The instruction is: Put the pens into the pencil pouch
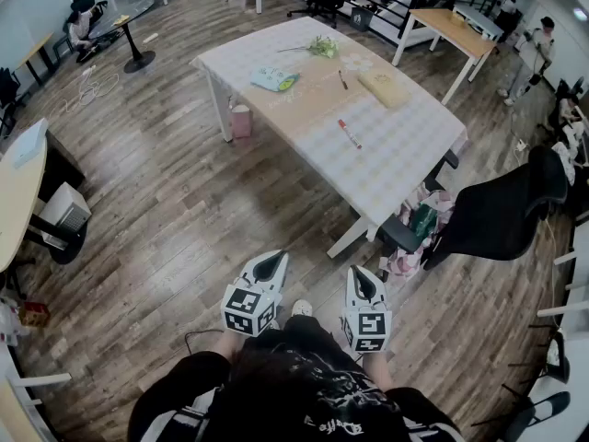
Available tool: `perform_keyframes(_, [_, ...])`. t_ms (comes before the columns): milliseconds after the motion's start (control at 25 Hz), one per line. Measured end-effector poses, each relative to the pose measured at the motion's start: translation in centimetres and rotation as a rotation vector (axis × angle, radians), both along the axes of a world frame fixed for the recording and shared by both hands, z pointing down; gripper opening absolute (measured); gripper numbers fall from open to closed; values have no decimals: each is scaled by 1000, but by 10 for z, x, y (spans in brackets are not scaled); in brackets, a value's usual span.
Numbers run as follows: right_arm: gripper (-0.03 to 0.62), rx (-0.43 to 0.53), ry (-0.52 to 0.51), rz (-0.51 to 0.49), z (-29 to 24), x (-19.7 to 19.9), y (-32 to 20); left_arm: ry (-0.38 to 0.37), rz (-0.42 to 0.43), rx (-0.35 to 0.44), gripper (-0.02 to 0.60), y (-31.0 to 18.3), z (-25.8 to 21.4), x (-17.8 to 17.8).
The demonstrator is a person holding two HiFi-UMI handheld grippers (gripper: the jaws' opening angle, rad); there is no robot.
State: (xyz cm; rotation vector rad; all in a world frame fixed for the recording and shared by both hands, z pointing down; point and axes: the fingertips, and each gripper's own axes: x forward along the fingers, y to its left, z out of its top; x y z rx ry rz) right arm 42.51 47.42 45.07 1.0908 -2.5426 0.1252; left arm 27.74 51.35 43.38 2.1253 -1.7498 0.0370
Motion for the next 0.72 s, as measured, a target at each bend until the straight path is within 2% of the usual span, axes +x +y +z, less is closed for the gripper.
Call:
perform_keyframes(240, [8,10,-2,22,-5,0,4,-10,22,12,20,5,-5,0])
perform_keyframes(400, [7,13,-9,28,-2,4,2,9,9,19,21,3,-3,-1])
perform_keyframes(680, [10,19,-78,88,-5,13,-11,22,-16,25,23,-3,-4,-8])
perform_keyframes(720, [40,12,-91,89,-6,13,-13,23,-18,25,23,-5,-4,-9])
